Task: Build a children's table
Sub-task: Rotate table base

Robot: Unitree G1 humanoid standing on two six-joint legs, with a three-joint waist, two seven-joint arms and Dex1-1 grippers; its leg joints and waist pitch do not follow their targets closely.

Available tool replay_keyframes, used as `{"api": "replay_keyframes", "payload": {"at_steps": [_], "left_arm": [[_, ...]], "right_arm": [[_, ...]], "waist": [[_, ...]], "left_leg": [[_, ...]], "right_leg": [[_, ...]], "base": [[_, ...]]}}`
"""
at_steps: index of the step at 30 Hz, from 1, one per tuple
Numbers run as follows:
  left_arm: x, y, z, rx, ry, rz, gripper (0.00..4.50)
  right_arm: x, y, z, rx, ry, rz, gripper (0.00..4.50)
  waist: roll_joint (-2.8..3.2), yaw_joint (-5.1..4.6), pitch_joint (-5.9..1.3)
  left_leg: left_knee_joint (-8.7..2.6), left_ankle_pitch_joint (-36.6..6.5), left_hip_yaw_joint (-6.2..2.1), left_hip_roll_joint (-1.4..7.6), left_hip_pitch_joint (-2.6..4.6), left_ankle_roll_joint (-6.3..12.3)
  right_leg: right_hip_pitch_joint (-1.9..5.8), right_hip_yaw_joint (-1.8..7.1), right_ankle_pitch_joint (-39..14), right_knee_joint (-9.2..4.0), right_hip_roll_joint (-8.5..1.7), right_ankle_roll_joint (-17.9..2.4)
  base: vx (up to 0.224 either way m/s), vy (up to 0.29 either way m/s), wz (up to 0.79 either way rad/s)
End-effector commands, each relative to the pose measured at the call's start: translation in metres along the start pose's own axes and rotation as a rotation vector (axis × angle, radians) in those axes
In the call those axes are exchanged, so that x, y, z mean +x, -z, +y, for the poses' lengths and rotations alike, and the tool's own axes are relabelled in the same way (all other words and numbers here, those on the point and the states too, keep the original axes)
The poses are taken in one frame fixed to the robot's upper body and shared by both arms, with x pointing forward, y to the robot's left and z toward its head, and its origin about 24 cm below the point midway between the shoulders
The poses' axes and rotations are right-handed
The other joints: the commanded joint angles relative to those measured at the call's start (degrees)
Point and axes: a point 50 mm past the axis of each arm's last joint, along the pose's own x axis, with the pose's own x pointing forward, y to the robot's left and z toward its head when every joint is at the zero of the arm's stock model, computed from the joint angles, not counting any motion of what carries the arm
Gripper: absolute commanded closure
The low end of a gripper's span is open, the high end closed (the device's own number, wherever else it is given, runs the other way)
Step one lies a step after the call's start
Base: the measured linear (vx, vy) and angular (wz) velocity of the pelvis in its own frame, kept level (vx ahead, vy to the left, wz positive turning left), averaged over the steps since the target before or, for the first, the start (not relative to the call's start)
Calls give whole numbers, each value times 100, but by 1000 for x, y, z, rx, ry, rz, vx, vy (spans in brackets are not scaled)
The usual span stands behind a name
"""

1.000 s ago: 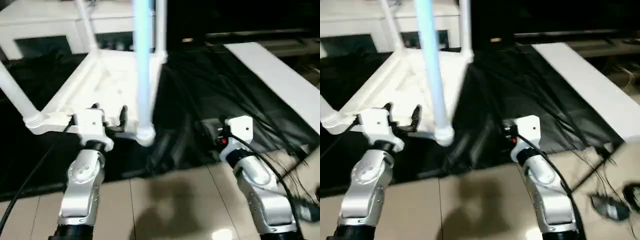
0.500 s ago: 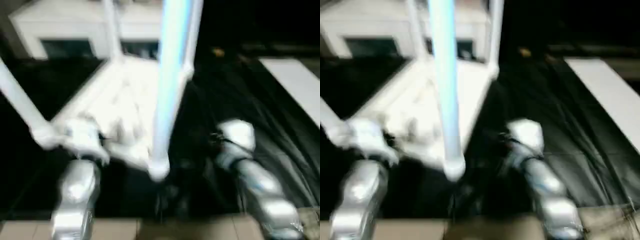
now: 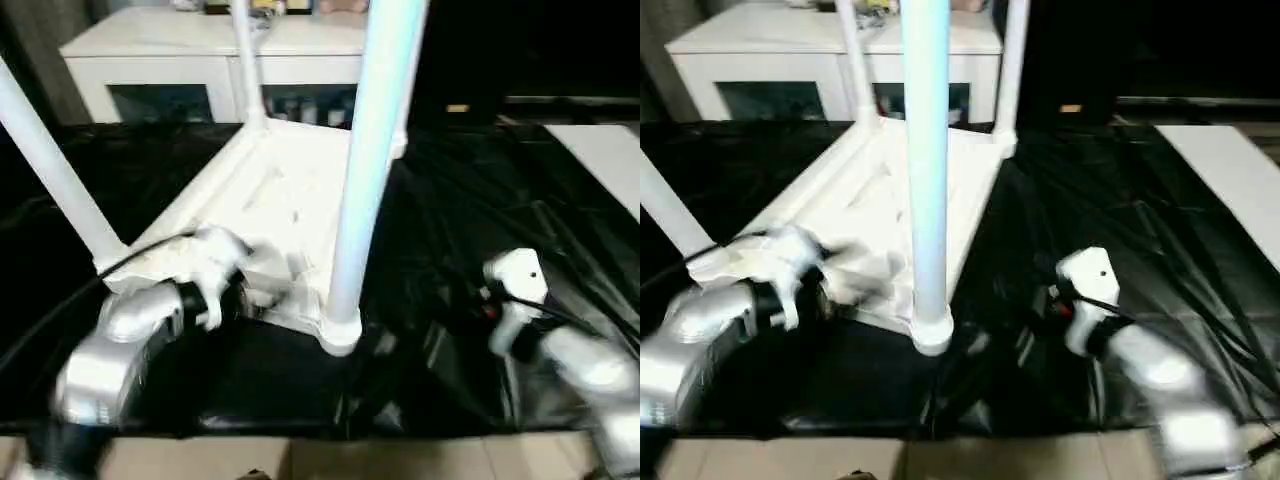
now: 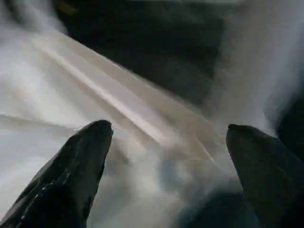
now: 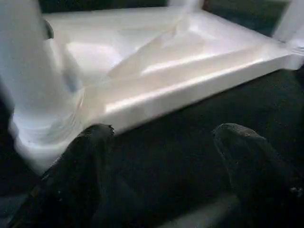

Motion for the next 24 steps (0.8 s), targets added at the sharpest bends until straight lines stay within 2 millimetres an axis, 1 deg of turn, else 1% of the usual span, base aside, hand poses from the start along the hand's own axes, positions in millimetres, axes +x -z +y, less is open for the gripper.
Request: {"api": "replay_keyframes", "payload": {"at_steps": [1, 2, 3, 4, 5, 6, 7, 8, 9, 10, 11, 12, 13, 14, 15, 16, 17, 18, 19, 20, 22, 23, 24], "left_arm": [[0, 3, 1, 45, 87, 86, 16], [1, 3, 4, 71, 123, 120, 16], [3, 2, 6, 93, 138, 138, 16], [6, 2, 10, 124, 138, 163, 16], [8, 2, 12, 144, 140, 181, 16], [10, 1, 15, 155, 140, 196, 31], [13, 0, 18, 169, 126, 201, 41], [15, -1, 22, 173, 118, 203, 41], [17, -3, 25, 178, 121, 206, 41], [19, -3, 28, 174, 144, 226, 56], [19, -2, 31, 169, 191, 260, 68], [19, -2, 33, 172, 205, 272, 79], [19, -2, 33, 173, 209, 275, 79], [19, -2, 34, 171, 223, 286, 91], [19, -2, 35, 163, 242, 294, 91], [19, -1, 35, 154, 263, 302, 101], [19, -1, 36, 143, 281, 306, 119], [18, 0, 36, 133, 305, 313, 119], [18, 0, 36, 133, 305, 313, 123], [18, 0, 37, 126, 324, 318, 134], [18, 0, 39, 134, 326, 319, 157], [18, 0, 39, 141, 323, 320, 157], [20, -1, 42, 159, 304, 312, 165]], "right_arm": [[-1, -4, -2, -25, -79, 12, 71], [-4, -5, -4, -48, -126, 38, 71], [-6, -6, -6, -68, -160, 57, 71], [-7, -7, -8, -94, -191, 75, 71], [-8, -9, -9, -112, -212, 87, 71], [-8, -11, -9, -118, -230, 89, 71], [-6, -14, -9, -126, -244, 86, 71], [-5, -16, -8, -133, -258, 83, 71], [-3, -18, -6, -136, -283, 81, 71], [-1, -19, -3, -141, -314, 84, 71], [0, -20, 2, -145, -361, 92, 71], [0, -20, 3, -146, -379, 95, 71], [0, -20, 4, -146, -384, 96, 71], [0, -20, 5, -144, -397, 95, 71], [1, -21, 6, -142, -407, 92, 71], [2, -21, 8, -145, -415, 90, 71], [3, -21, 9, -147, -420, 88, 71], [5, -21, 11, -150, -424, 82, 71], [5, -21, 11, -150, -424, 82, 71], [6, -22, 12, -151, -423, 75, 71], [7, -23, 12, -149, -421, 72, 71], [7, -23, 12, -148, -420, 71, 71], [7, -22, 13, -145, -420, 69, 71]], "waist": [[-20, -23, -229], [-54, -44, -242], [-51, -30, -242], [-60, -19, -250], [-77, -10, -257], [-103, -12, -276], [-101, -10, -276], [-97, 4, -297], [-123, 3, -314], [-123, 3, -314], [-126, 34, -356], [-98, 52, -416], [-101, 51, -410], [-108, 52, -417], [-116, 60, -413], [-90, 67, -414], [-100, 70, -410], [-60, 78, -393], [-75, 74, -385], [-79, 77, -373], [-76, 81, -355], [-78, 89, -350], [-76, 88, -343]], "left_leg": [[-603, -2369, -266, 537, 55, -185], [-625, -2193, -256, 552, 38, -129], [-630, -2162, -252, 551, 42, -86], [-601, -2164, -214, 570, 100, -27], [-575, -2062, -177, 573, 110, 52], [-566, -1828, -155, 579, 78, 147], [-561, -1743, -136, 580, 72, 191], [-545, -1659, -112, 586, 94, 230], [-537, -1542, -100, 603, 93, 285], [-537, -1542, -100, 603, 93, 285], [-503, -1200, -63, 585, 81, 428], [-462, -756, -51, 603, 77, 565], [-458, -615, -51, 607, 66, 659], [-437, -431, -31, 603, 42, 789], [-425, -398, -21, 605, 30, 865], [-421, -420, -17, 607, 35, 875], [-427, -516, -13, 621, 45, 863], [-441, -659, -11, 625, 60, 810], [-450, -754, -5, 625, 66, 775], [-468, -932, -5, 640, 76, 687], [-485, -1134, 16, 650, 82, 567], [-489, -1247, 44, 658, 100, 481], [-502, -1332, 52, 668, 98, 404]], "right_leg": [[35, 280, -2300, -665, -589, -916], [68, 249, -1877, -644, -577, -1000], [69, 240, -1739, -645, -566, -1026], [30, 245, -1519, -641, -582, -1147], [30, 259, -1339, -646, -608, -1243], [71, 248, -1183, -627, -630, -1313], [62, 242, -1144, -633, -618, -1324], [41, 234, -1007, -616, -616, -1376], [47, 229, -817, -606, -621, -1443], [47, 229, -817, -606, -621, -1443], [51, 228, -422, -579, -618, -1486], [58, 214, 285, -507, -604, -1556], [47, 201, 572, -489, -593, -1605], [59, 187, 953, -454, -602, -1698], [64, 183, 1079, -446, -620, -1759], [61, 182, 1069, -445, -621, -1773], [59, 179, 961, -458, -628, -1805], [40, 180, 771, -477, -619, -1827], [33, 181, 650, -490, -609, -1829], [33, 189, 440, -502, -622, -1850], [26, 200, 121, -533, -633, -1837], [8, 204, -80, -551, -624, -1812], [8, 209, -231, -560, -627, -1782]], "base": [[0, 0, 0], [0, 0, 0], [0, 0, 0], [0, 0, 0], [0, 0, 0], [0, 0, 0], [0, 0, 0], [0, 0, 0], [0, 0, 0], [0, 0, 0], [0, 0, 0], [0, 0, 0], [0, 0, 0], [0, 0, 0], [0, 0, 0], [0, 0, 0], [0, 0, 0], [0, 0, 0], [0, 0, 0], [0, 0, 0], [0, 0, 0], [0, 0, 0], [0, 0, 0]]}}
